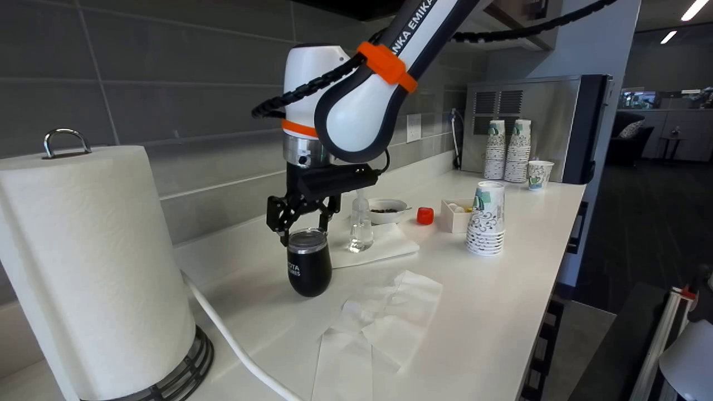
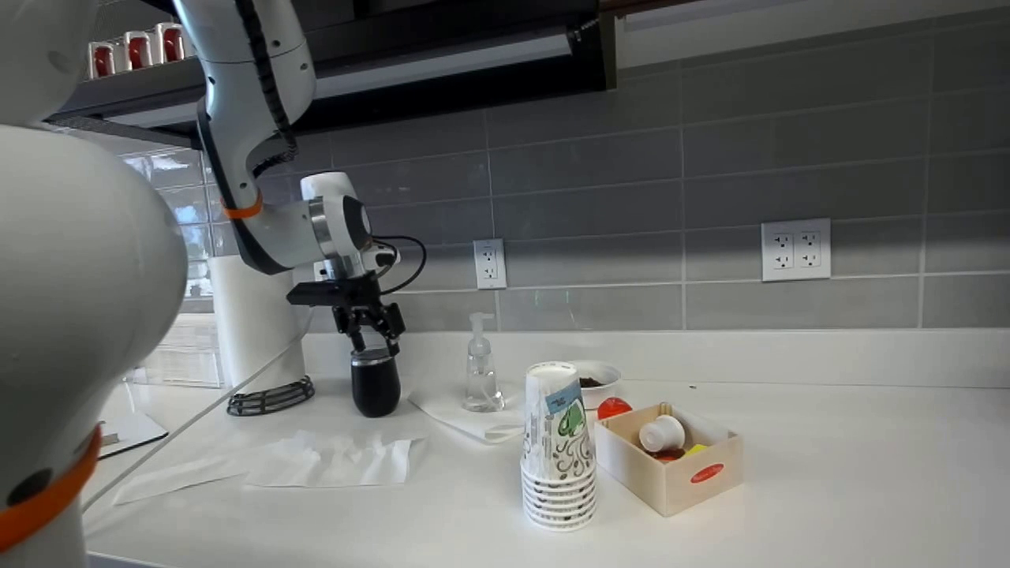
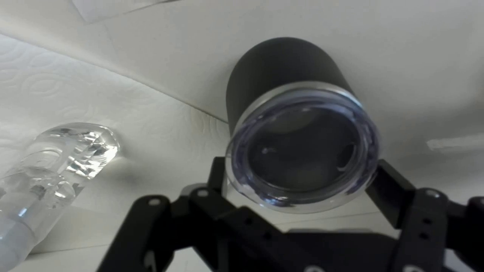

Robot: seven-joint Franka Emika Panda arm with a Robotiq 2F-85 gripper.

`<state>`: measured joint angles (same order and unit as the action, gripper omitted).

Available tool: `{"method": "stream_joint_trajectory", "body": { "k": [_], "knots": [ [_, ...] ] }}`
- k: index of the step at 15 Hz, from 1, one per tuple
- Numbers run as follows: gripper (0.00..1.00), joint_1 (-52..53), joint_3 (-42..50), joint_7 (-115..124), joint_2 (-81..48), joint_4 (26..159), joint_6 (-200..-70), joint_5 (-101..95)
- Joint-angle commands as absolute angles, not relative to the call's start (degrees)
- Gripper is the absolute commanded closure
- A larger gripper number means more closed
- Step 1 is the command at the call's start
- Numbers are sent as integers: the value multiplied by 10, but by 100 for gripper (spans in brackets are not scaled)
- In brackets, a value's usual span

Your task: Remove the lid from the black cup and put it on the table

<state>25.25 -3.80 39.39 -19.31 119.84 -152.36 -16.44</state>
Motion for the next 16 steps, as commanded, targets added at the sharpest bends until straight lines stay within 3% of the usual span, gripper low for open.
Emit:
{"method": "stream_joint_trajectory", "body": {
  "k": [1,16],
  "knots": [
    [34,254,-45,395,-176,1196,-1497,-159],
    [34,229,-53,472,-74,1294,-1469,-178]
  ]
}}
